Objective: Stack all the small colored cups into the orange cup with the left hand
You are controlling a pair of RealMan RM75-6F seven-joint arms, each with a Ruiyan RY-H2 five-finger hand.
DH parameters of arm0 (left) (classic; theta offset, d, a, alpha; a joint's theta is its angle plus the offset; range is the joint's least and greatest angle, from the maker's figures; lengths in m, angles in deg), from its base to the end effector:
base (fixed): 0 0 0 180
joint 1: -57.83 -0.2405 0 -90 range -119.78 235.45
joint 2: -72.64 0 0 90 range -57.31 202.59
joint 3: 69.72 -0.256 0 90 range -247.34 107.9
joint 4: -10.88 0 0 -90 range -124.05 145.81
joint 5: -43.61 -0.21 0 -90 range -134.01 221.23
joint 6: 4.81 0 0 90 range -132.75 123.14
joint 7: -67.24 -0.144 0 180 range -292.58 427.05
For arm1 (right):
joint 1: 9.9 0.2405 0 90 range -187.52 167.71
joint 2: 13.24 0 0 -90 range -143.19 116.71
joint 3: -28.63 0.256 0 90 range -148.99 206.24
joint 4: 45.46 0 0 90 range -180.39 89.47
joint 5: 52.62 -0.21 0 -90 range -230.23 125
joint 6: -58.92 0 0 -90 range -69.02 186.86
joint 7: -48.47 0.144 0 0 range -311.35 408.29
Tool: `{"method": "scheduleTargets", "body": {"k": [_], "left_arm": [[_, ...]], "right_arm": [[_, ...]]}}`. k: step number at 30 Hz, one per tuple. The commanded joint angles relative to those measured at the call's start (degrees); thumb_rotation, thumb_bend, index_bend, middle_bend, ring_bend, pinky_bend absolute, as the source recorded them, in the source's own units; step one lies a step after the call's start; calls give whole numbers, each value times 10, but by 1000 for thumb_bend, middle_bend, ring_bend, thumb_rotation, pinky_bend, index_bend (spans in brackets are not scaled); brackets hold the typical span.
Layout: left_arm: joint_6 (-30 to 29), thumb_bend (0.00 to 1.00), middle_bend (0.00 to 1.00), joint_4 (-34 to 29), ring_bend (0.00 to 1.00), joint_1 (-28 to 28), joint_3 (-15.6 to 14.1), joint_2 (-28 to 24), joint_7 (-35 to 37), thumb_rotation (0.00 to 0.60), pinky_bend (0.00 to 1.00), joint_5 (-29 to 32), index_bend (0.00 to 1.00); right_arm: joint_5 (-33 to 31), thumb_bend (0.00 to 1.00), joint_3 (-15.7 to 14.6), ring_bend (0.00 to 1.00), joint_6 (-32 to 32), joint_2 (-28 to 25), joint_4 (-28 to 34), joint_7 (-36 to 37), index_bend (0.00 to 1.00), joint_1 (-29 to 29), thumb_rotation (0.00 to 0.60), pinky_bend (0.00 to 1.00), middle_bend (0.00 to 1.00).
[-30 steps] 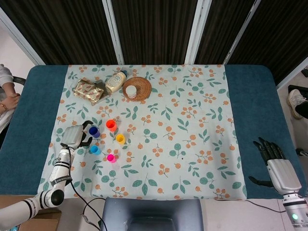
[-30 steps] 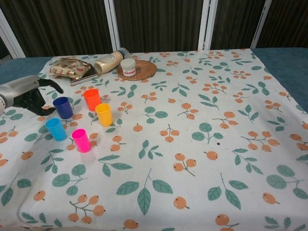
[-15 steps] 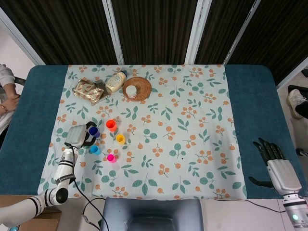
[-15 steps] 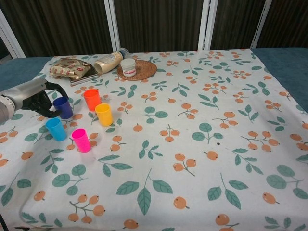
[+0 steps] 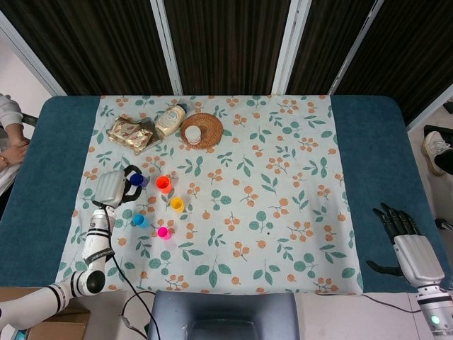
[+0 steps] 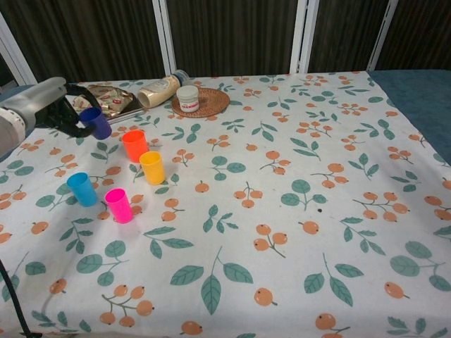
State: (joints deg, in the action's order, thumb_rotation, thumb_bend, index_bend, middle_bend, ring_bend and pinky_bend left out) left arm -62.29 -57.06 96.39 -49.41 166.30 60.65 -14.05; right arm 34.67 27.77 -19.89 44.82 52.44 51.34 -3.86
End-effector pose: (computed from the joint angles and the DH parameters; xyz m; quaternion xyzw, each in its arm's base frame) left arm -0.2091 0.3971 0.0225 -0.5705 -0.4741 -0.4322 0.5128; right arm -0.3051 -0.1706 0.1596 0.6270 -0.4385 0.3551 0.5371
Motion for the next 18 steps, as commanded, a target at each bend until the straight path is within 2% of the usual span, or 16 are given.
{"method": "scheduleTargets", "body": {"k": [1,9,13,18], "left_arm": [[-12,396,1000,-27,1000,15,16,-4,-13,600,1000,1,632],[-16,395,1000,-33,1000,32,14,15,-47,600,1000,13,629],[-4,393,1000,4,1000,44,0,48,-72,600,1000,32,622],[1,386,1000,31,1000,47,-7,64,-73,600,1000,34,593]], "right_arm": [[0,205,0,0,4,1,1,-2,0,1,600,0,0],[0,204,0,0,4,0,1,-1,0,1,600,0,0],[0,205,2,0,1,-4,0,8,0,-1,600,0,0],[1,205,2,0,1,-5,-1,11,0,-1,600,0,0]]}}
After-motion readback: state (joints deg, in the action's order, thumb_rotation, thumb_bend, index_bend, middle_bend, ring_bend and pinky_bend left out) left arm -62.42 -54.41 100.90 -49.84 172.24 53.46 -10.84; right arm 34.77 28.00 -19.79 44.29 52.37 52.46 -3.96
